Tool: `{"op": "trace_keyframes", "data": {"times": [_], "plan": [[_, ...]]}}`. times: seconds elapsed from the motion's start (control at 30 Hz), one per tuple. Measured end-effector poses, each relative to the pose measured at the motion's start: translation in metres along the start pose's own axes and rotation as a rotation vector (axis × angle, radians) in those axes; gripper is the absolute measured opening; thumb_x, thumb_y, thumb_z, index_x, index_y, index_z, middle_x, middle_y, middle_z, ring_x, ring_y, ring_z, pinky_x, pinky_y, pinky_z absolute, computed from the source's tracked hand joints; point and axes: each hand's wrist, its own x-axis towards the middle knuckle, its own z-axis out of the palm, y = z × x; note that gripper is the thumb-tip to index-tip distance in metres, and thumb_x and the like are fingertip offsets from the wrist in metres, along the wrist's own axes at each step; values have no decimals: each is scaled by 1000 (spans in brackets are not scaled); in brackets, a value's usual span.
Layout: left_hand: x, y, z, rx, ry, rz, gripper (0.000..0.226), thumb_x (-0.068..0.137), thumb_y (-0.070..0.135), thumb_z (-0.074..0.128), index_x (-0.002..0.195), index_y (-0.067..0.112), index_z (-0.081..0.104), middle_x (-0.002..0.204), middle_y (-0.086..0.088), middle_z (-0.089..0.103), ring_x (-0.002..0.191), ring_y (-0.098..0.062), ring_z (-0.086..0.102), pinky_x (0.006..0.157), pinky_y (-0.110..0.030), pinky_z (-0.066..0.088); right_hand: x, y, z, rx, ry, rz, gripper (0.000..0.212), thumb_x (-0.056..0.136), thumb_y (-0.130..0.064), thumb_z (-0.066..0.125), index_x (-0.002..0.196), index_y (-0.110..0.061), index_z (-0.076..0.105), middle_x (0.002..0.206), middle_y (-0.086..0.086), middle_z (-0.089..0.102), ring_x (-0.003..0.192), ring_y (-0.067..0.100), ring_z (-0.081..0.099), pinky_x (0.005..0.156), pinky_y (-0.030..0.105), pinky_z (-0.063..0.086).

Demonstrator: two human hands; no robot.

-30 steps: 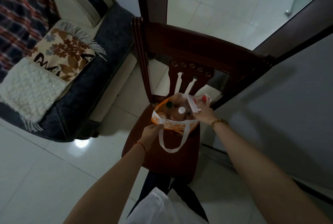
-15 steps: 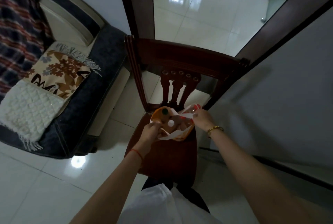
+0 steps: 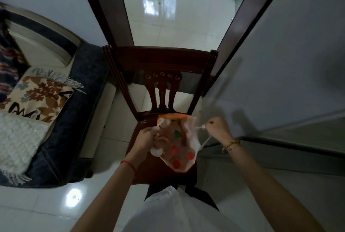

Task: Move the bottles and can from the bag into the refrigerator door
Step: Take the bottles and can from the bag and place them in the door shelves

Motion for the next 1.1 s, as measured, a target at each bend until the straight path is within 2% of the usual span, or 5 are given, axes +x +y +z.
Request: {"op": "trace_keyframes", "data": {"times": [0.13,0.27,0.67,0.87,1.1], "plan": [[-20,18,15,102,-66,43,15,84,10,61,71,12,56,53,4,37,43,-9,34,40,-20,28,-34,34,-4,27,16,37,19,85,-1,54,78,12,65,62,13,50,52,18,43,35,12,29],[-45,28,46,173,-90,-16,7,86,2,50,84,8,53,45,4,34,31,-6,28,33,-13,24,-57,66,-7,25,57,85,21,86,-7,54,81,11,66,65,13,57,62,22,52,57,29,41],[-127,24,135,144,-225,-97,41,91,-3,34,55,16,31,36,7,25,23,-3,20,28,-10,16,-129,148,-28,6,169,167,36,93,-15,52,58,-9,56,70,13,61,67,22,56,64,25,40],[-165,7,174,181,-316,-77,26,91,-1,37,69,9,47,36,9,26,25,-3,21,29,-14,17,-164,207,-38,110,160,236,38,95,-24,52,62,-4,58,63,11,60,53,15,52,53,24,39],[-224,-12,225,173,-384,-77,46,97,0,32,54,13,43,36,9,26,24,-1,20,31,-12,12,-211,268,-45,219,175,233,38,93,-19,51,56,-7,52,55,5,55,47,10,49,38,7,35]]}}
